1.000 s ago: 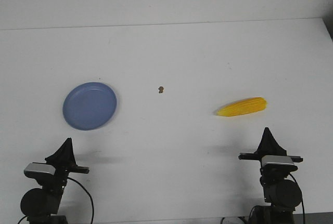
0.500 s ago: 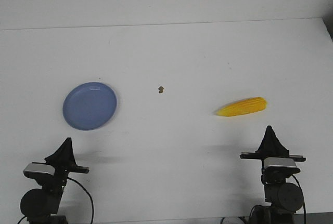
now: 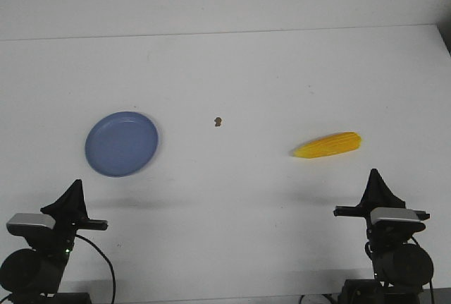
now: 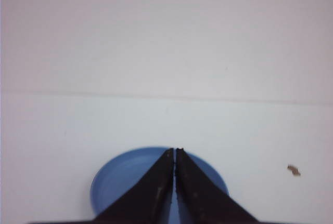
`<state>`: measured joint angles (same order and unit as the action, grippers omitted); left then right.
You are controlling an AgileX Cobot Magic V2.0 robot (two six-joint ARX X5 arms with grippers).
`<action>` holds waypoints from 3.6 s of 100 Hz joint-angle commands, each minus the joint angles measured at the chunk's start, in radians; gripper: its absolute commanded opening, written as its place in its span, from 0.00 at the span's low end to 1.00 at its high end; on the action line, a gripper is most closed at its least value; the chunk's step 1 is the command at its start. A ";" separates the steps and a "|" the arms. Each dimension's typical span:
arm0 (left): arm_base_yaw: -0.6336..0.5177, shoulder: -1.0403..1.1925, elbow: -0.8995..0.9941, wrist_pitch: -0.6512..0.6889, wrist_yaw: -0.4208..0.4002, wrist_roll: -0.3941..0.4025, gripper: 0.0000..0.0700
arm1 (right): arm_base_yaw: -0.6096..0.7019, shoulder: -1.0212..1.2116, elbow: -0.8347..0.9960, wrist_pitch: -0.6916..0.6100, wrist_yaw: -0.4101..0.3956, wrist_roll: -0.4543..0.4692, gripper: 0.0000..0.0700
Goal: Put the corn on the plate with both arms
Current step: 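Open the left gripper and reach it to the blue plate's rim, then push the blue plate with the left gripper toward the table center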
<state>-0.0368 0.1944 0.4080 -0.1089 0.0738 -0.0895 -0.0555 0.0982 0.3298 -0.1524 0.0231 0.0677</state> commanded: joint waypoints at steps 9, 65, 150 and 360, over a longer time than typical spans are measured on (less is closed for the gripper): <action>0.001 0.169 0.230 -0.162 -0.034 -0.005 0.02 | -0.003 0.143 0.181 -0.202 -0.001 0.018 0.00; 0.001 0.584 0.640 -0.547 -0.051 0.029 0.02 | -0.003 0.505 0.514 -0.555 -0.001 0.015 0.00; 0.003 0.588 0.642 -0.541 -0.050 -0.071 0.90 | -0.003 0.505 0.514 -0.585 -0.006 0.019 0.79; 0.226 1.553 0.862 -0.407 0.495 -0.099 0.01 | -0.003 0.505 0.514 -0.590 -0.006 0.019 0.79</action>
<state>0.2008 1.7775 1.2572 -0.5095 0.5354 -0.1940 -0.0555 0.6006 0.8276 -0.7498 0.0193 0.0795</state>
